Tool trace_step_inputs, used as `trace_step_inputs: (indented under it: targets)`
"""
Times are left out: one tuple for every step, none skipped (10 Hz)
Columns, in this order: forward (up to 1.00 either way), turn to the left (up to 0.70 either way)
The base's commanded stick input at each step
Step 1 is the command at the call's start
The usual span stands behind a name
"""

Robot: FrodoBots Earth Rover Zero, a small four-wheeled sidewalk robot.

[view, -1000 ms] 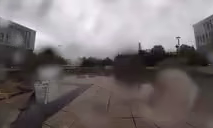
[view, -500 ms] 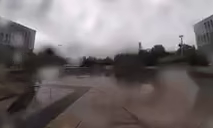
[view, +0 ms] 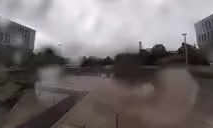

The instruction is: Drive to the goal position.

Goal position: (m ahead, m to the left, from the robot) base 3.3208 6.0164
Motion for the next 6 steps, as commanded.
trace_step_inputs:
  targets:
    - [1.0, 0.0]
    - [1.0, 0.0]
    - [1.0, 0.0]
    - [1.0, 0.0]
    - [1.0, 0.0]
    - [1.0, 0.0]
